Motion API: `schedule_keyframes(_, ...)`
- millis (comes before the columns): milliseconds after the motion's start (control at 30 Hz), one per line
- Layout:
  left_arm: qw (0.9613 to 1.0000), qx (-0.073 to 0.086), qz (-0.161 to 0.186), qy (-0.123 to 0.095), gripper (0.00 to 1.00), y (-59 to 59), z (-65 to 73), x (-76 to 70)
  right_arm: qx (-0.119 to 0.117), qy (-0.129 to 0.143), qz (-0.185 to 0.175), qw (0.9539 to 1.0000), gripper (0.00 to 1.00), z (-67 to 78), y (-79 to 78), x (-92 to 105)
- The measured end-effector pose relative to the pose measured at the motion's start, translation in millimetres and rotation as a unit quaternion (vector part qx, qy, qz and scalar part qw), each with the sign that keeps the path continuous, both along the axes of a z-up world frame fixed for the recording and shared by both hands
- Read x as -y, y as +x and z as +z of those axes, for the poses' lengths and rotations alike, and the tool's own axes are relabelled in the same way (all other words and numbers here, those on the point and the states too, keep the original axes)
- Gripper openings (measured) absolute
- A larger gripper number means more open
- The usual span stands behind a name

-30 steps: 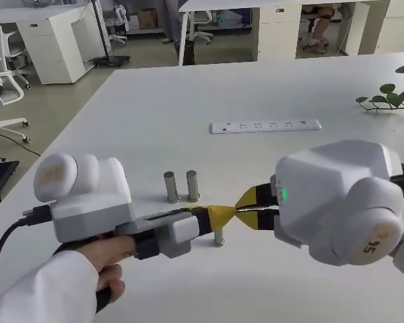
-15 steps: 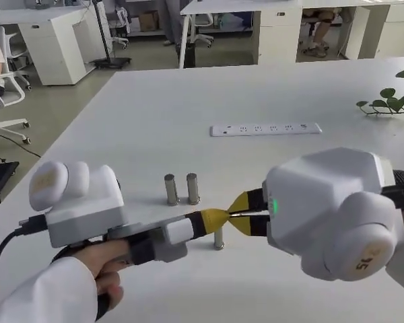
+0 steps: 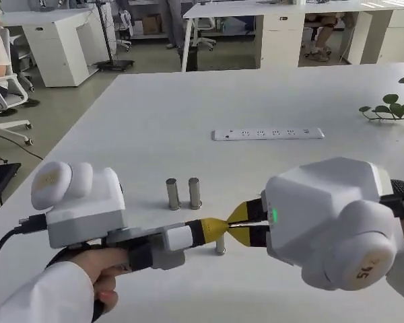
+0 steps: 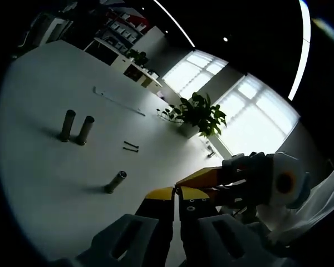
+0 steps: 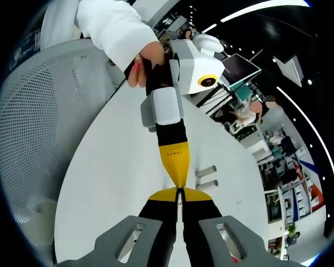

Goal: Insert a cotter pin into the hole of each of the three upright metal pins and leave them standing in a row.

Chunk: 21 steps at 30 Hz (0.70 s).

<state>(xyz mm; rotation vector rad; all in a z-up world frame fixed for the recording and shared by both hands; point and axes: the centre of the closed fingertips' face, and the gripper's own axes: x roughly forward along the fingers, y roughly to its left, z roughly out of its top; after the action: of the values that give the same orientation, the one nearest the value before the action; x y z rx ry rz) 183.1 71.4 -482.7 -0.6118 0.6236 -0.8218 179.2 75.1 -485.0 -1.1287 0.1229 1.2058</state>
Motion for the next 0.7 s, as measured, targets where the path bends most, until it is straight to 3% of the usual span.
schedule_keyframes(267,0.9997,0.012,-0.007,0.021,0.00,-0.8,-2.7,-0.1,-0.019,0.007,0.000,0.9998,0.00,-3.4,-0.1,0.0)
schedule_keyframes(500,0.9996,0.015,-0.007,0.021,0.00,-0.3,-0.5,-1.9,-0.020,0.018,-0.002,0.9996,0.00,-1.5,2.2,-0.8)
schedule_keyframes(567,0.9995,0.023,-0.009,0.018,0.00,-0.1,2.7,-1.8,-0.017,0.009,-0.010,0.9998,0.00,-4.6,5.9,2.7)
schedule_keyframes(633,0.9995,0.025,-0.010,0.018,0.00,0.1,4.7,-1.9,-0.018,0.014,-0.015,0.9996,0.10,-5.6,8.1,5.0)
schedule_keyframes(700,0.9993,0.029,-0.010,0.022,0.00,0.7,5.3,-2.6,-0.025,0.023,-0.020,0.9992,0.12,-4.9,8.4,6.9)
